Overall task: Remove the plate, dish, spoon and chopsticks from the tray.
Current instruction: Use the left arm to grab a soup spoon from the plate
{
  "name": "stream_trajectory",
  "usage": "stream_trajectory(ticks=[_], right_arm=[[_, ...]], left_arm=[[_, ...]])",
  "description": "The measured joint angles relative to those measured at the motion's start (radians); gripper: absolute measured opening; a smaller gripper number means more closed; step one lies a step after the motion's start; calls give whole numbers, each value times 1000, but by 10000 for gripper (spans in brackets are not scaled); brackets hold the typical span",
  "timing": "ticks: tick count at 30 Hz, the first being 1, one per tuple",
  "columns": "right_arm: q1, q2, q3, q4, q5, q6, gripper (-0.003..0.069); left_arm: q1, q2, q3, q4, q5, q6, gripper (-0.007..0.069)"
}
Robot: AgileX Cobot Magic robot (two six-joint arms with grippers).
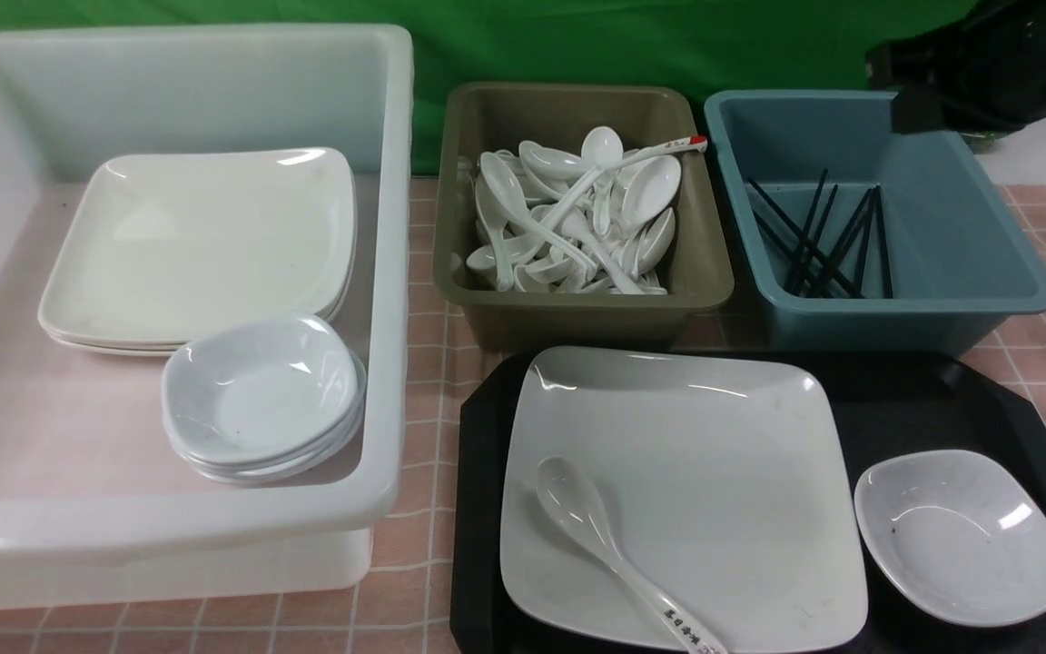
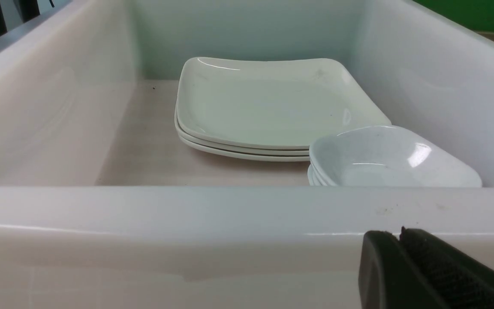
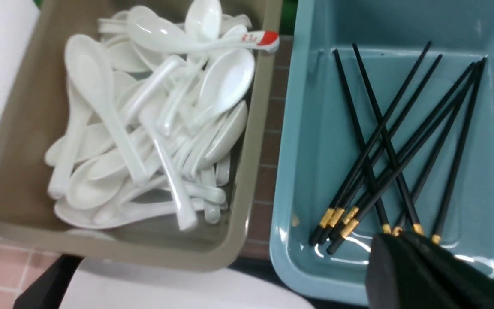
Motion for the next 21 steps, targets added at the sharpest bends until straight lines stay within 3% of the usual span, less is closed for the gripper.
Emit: stream_trajectory(ticks=[21], right_arm=[[0,-59,0,-1,102,-13,35]], left_arm=[[0,0,0,0,0,2,20]])
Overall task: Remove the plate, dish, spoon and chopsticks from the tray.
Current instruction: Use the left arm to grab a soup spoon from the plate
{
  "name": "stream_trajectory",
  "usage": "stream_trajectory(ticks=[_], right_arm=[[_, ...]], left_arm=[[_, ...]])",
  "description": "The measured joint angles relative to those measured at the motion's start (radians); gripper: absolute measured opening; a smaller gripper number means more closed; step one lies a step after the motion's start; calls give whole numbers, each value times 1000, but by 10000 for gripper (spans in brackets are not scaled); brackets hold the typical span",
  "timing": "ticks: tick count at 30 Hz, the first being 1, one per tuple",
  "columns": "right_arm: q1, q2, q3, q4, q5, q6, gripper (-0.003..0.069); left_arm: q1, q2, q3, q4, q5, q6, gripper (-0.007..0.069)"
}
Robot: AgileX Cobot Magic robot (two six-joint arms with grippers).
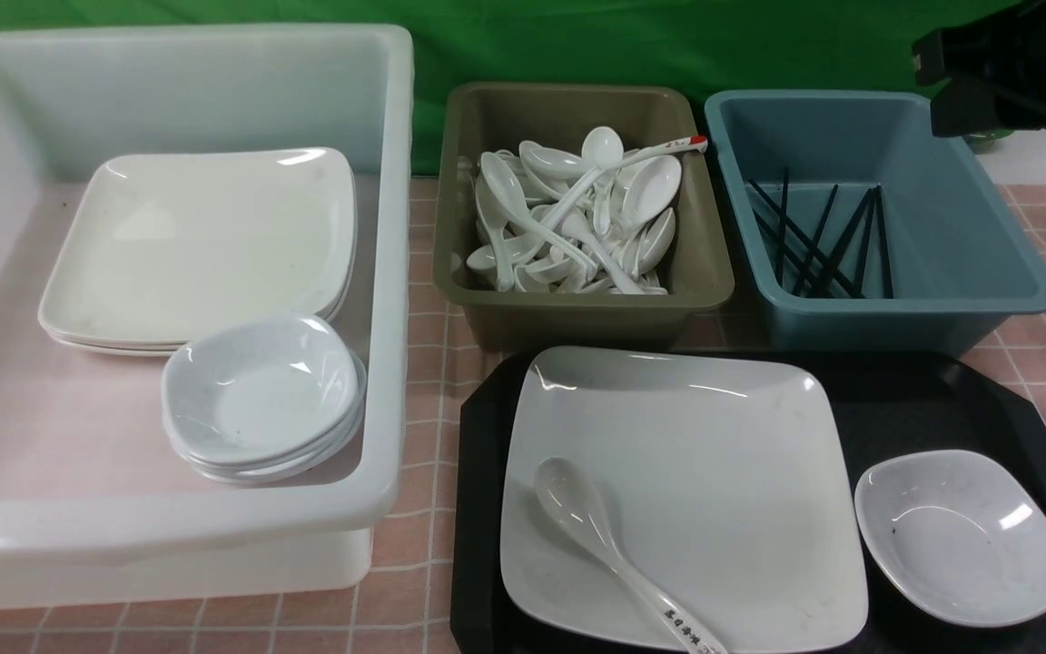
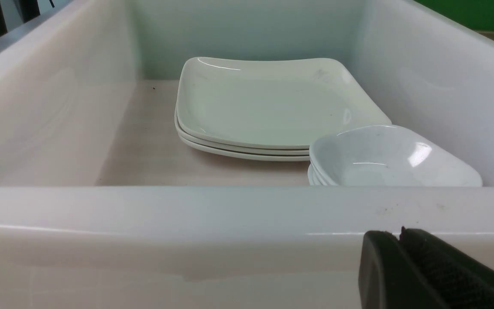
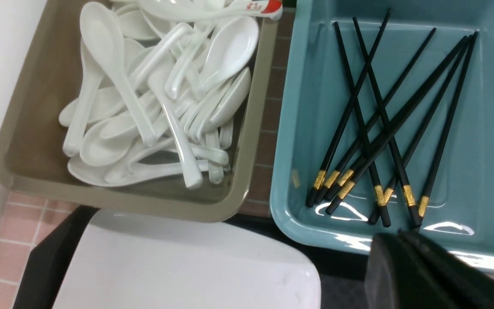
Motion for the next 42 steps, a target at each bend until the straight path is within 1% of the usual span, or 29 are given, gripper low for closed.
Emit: stream_trajectory(ticks=[20,30,42], right_arm=[[0,0,0,0,2,0,57],[0,0,0,0,131,-19,69],[0,-2,0,0,355,-53,73]], left_arm=[[0,0,0,0,0,-2,20],[0,0,0,0,0,-2,20],[0,0,0,0,0,0,20]])
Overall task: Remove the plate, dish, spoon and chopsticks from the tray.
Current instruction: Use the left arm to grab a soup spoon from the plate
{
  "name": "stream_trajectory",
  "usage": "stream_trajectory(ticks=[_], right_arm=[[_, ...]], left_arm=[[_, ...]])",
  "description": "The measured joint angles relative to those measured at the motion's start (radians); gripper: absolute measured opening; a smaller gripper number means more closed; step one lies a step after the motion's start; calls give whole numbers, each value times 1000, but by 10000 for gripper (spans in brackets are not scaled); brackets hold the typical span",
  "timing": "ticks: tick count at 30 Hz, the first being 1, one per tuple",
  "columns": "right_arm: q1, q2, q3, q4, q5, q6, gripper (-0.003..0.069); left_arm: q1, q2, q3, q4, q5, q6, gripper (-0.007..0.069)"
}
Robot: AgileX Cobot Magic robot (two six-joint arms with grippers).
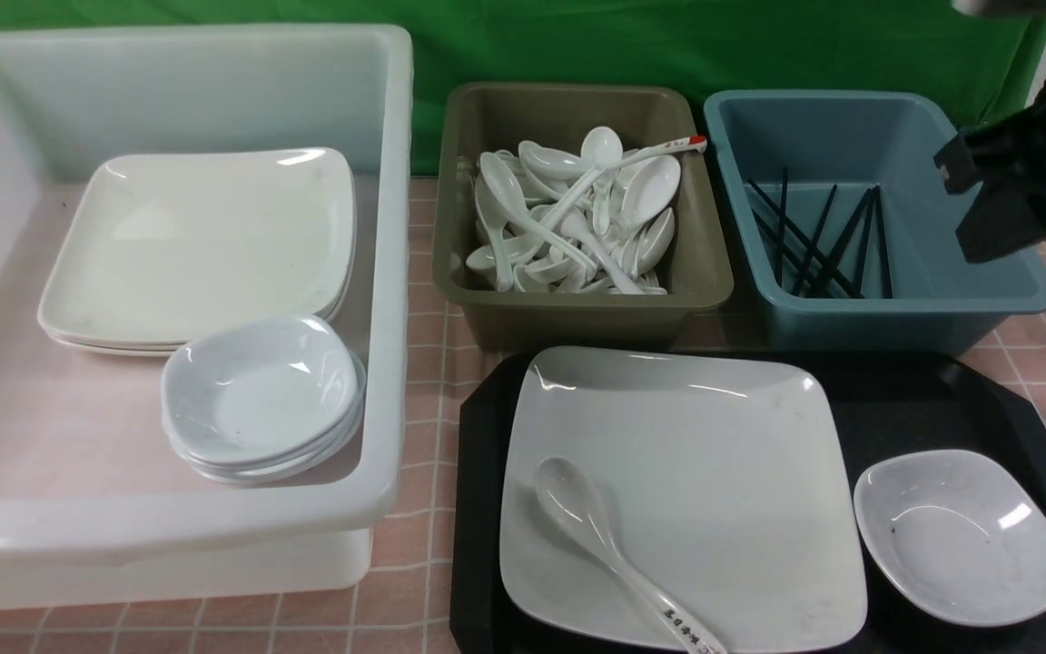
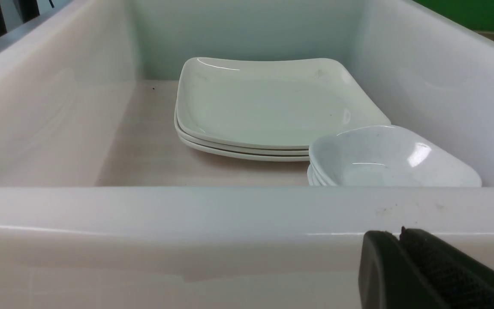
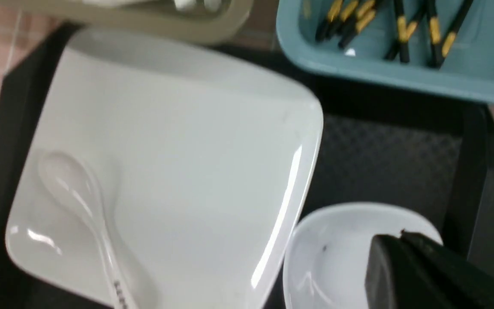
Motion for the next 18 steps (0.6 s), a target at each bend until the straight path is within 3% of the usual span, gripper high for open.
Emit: stream_trajectory(ticks=[10,18], right_arm=[[0,-182,190,0,-37,-11,73],[0,-544,628,0,-300,-21,73]], left_arm=[[0,0,0,0,0,0,20],[0,0,0,0,0,0,20]])
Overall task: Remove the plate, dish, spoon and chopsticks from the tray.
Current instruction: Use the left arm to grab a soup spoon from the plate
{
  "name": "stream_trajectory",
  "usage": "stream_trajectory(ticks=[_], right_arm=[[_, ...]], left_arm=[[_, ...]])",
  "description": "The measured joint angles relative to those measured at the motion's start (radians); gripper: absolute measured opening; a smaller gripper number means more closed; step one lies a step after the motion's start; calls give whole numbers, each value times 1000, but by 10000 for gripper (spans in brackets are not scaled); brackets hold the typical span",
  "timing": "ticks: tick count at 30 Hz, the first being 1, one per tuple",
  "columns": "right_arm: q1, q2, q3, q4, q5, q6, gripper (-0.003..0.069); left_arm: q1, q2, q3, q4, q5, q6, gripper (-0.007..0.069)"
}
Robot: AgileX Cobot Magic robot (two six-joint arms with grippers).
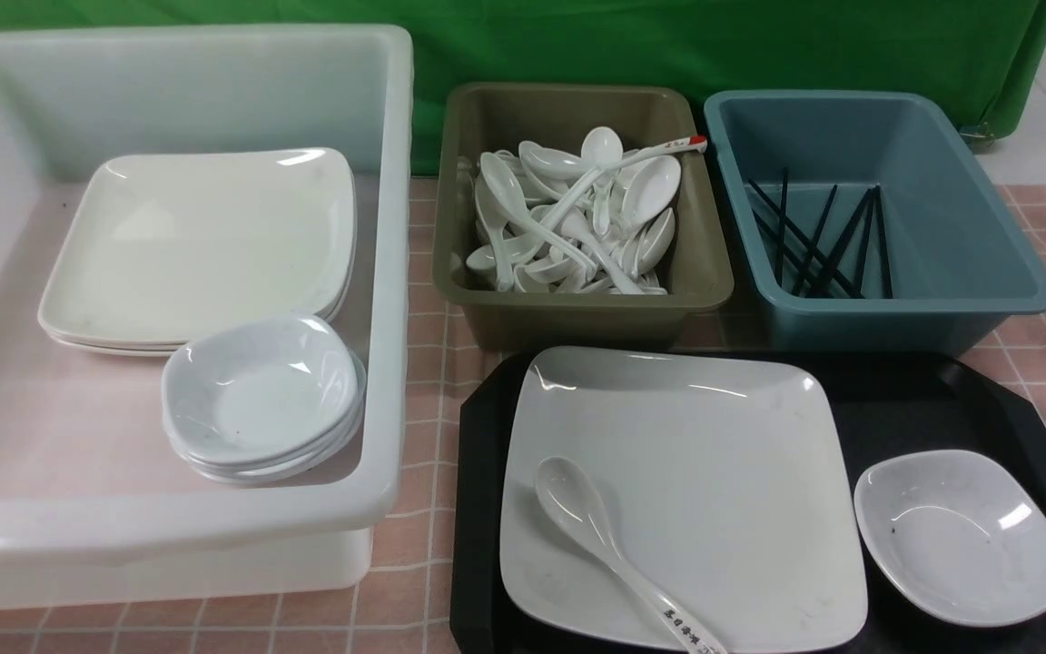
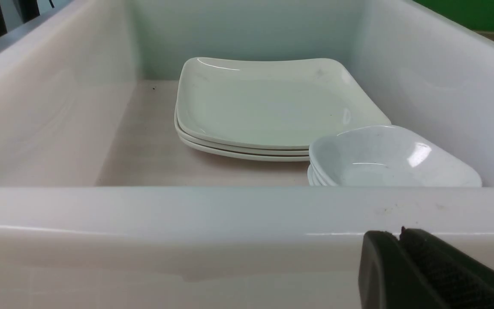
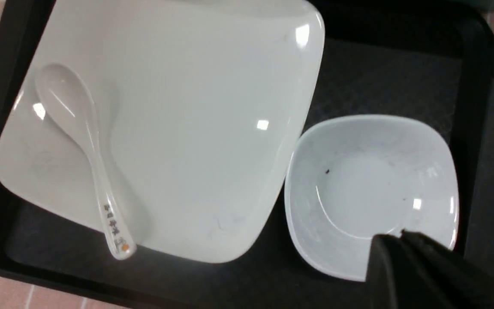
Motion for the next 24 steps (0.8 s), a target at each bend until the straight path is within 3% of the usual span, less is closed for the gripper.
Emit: stream_trajectory(ticks=[5,8,15,19,22,24], right_arm=[[0,-251,287,0,-230,-22,73],[0,-462,520,9,-470,-16,73],[0,-661,793,15,-799,-11,78],[0,-698,839,22,-855,41,90],[0,-698,841,30,-852,194,108],[0,-698,841,32,-851,224,111]], left_arm=[[0,0,0,0,0,-2,20],[0,0,0,0,0,-2,20],[0,0,0,0,0,-2,20],[0,0,0,0,0,-2,20],[0,0,0,0,0,-2,20],[0,0,0,0,0,-2,20]])
